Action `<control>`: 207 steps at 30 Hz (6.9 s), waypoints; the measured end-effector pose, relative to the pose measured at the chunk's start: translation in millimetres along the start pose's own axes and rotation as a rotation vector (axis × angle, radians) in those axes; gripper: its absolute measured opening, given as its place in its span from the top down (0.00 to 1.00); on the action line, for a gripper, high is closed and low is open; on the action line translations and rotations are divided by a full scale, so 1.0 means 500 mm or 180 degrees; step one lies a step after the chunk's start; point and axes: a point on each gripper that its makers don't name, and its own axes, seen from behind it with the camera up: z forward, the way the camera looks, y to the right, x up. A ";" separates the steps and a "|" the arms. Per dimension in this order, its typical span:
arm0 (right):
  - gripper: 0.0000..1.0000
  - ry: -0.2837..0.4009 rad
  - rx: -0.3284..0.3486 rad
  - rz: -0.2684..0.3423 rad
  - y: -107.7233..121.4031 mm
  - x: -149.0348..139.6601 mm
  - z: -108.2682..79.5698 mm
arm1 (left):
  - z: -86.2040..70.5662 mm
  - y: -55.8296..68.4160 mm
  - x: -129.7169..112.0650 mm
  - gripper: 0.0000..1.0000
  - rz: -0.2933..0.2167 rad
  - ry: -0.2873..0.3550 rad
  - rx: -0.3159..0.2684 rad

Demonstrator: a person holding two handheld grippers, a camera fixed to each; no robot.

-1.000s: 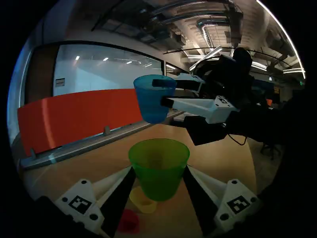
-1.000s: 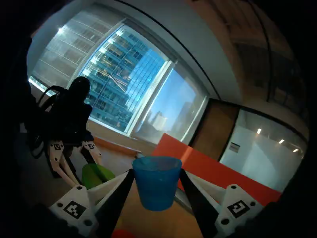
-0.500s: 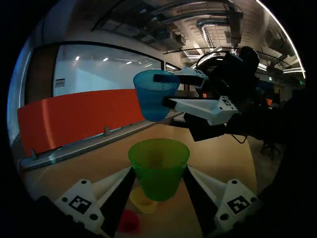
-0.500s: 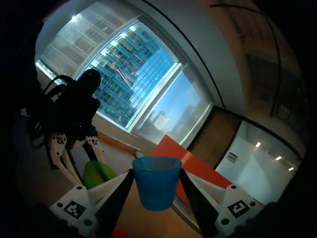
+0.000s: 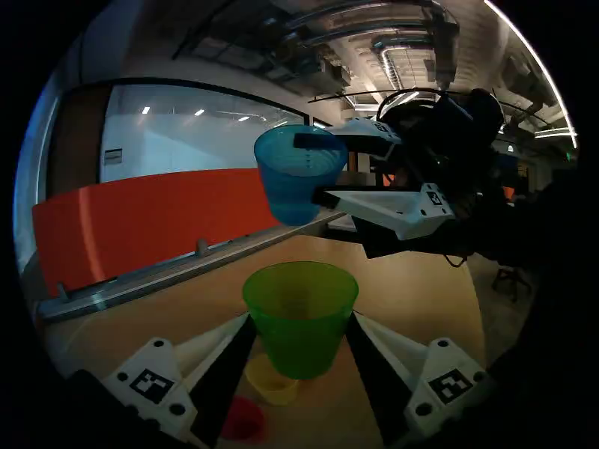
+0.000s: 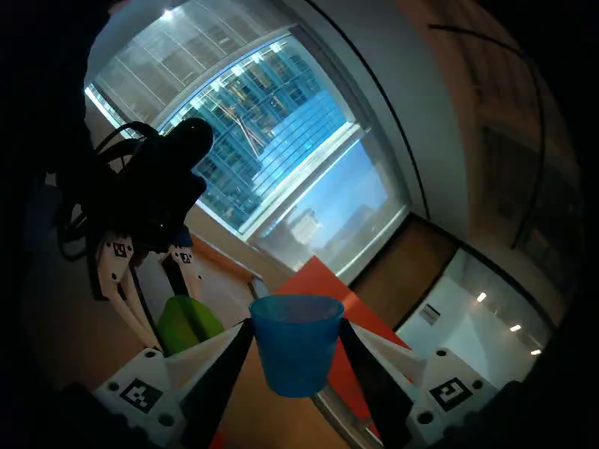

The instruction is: Pour water

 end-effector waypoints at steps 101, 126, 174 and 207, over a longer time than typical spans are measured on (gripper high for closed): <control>0.13 -0.0205 0.0143 -0.1567 0.001 0.051 0.040 | -0.002 0.002 0.020 0.20 -0.0027 0.0102 -0.0013; 0.13 -0.0241 0.0147 -0.1804 0.012 0.060 0.044 | 0.003 0.001 0.026 0.20 -0.0045 0.0127 -0.0024; 0.13 -0.0282 0.0080 -0.2357 0.035 0.070 0.063 | 0.011 0.002 0.028 0.20 -0.0034 0.0104 -0.0014; 0.14 -0.0301 0.0085 -0.2618 0.044 0.074 0.067 | 0.013 0.003 0.028 0.20 -0.0049 0.0106 -0.0023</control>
